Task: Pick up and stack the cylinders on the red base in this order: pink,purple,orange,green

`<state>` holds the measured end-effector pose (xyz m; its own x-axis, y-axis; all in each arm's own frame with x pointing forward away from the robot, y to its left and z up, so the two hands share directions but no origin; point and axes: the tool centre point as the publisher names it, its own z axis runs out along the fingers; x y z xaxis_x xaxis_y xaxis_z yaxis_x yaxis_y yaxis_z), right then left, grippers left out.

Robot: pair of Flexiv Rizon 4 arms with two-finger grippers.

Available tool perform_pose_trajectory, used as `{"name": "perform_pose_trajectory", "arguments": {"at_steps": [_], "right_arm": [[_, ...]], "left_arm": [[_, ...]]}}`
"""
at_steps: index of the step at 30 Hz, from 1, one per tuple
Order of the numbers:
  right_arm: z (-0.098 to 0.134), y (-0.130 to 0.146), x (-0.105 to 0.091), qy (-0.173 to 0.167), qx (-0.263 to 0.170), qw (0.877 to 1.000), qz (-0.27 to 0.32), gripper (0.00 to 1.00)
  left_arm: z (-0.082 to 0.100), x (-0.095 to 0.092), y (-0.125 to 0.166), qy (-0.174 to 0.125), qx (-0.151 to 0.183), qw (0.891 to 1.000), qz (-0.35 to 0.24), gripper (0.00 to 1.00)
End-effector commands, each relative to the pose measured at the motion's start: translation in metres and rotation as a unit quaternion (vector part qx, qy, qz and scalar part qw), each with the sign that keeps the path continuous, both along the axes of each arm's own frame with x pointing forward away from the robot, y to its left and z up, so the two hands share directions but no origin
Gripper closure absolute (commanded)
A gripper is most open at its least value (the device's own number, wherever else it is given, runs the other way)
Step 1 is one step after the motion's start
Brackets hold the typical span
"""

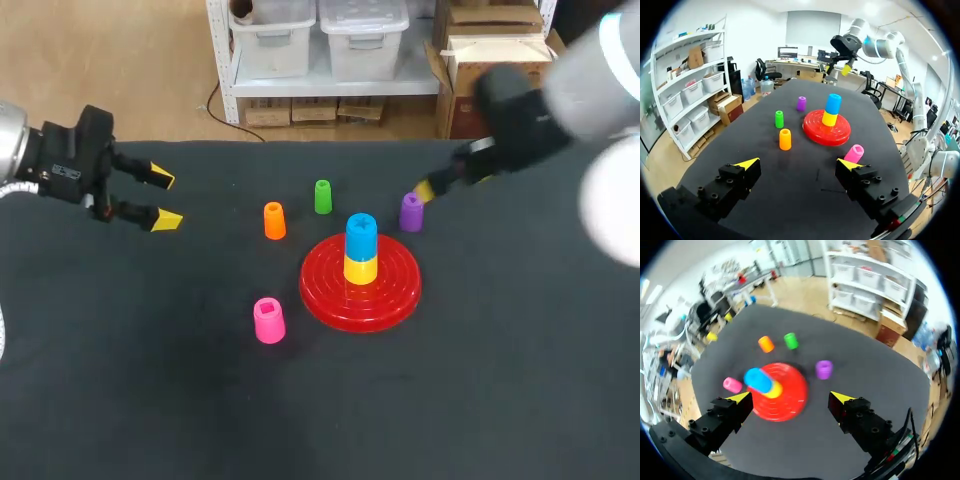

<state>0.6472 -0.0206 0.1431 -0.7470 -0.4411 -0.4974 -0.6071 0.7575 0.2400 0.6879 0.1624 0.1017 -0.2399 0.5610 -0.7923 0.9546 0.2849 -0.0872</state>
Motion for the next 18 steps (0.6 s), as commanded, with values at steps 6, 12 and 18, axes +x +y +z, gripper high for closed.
{"name": "perform_pose_trajectory", "arguments": {"at_steps": [6,12,18], "right_arm": [[-0.027,0.104,-0.039,0.049,-0.126,0.966,0.219,0.0],[-0.037,0.147,-0.057,0.054,-0.176,0.94,0.289,0.0],[-0.062,0.177,-0.067,0.076,-0.206,0.925,0.311,0.0]], "left_arm": [[-0.001,-0.001,0.0,-0.003,-0.002,1.0,0.001,0.0],[-0.001,-0.001,0.0,-0.003,-0.002,1.0,0.001,0.0],[-0.001,-0.001,0.0,-0.003,-0.002,1.0,0.001,0.0]]}}
